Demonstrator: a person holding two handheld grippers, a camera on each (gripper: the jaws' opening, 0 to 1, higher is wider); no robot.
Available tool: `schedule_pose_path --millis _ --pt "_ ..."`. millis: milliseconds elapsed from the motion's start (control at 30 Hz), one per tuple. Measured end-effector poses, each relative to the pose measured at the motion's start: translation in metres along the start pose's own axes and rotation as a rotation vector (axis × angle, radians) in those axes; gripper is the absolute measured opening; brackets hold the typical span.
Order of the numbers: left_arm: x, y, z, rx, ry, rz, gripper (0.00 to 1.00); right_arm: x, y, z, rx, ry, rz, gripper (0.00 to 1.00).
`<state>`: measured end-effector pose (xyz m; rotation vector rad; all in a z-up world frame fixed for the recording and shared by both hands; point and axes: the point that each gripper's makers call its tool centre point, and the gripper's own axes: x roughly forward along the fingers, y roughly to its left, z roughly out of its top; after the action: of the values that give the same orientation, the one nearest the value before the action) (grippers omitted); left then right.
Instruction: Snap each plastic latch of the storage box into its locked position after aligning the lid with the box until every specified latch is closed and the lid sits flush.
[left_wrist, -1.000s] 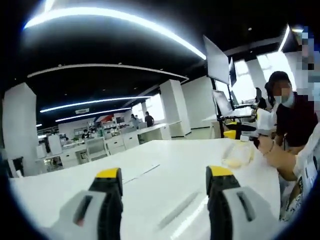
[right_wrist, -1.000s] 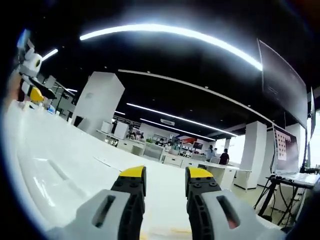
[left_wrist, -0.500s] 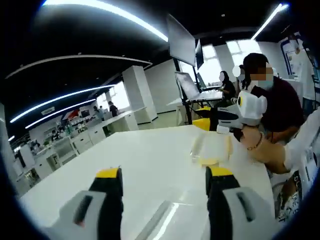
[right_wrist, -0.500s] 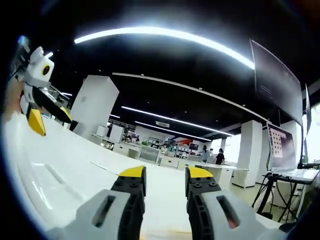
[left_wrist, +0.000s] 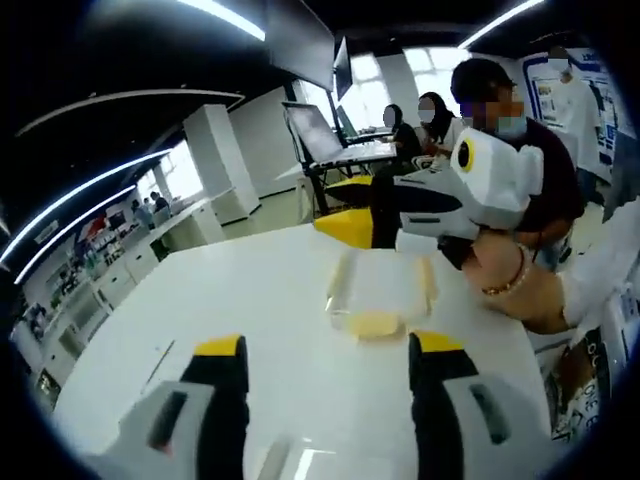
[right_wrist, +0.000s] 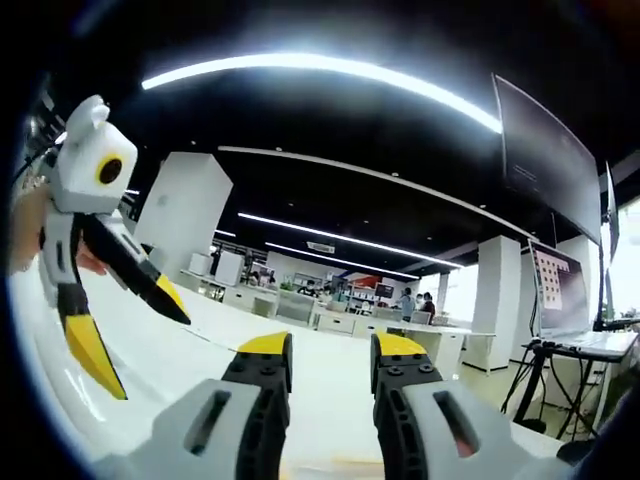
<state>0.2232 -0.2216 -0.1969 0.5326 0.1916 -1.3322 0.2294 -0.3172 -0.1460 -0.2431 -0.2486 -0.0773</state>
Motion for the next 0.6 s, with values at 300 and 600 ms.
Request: schedule_pose_path --millis 300,600 --pt "0.05 -0.017 -0.003 0.025 0.095 -0.097 0.64 -0.001 -0.009 -0.001 0.018 -0.003 -0.03 0.31" --pt "0.081 -0.031 -0.029 0.052 0.247 -0.181 0.63 0.0 -0.017 -0.004 0.046 0.006 -0.052 0.32"
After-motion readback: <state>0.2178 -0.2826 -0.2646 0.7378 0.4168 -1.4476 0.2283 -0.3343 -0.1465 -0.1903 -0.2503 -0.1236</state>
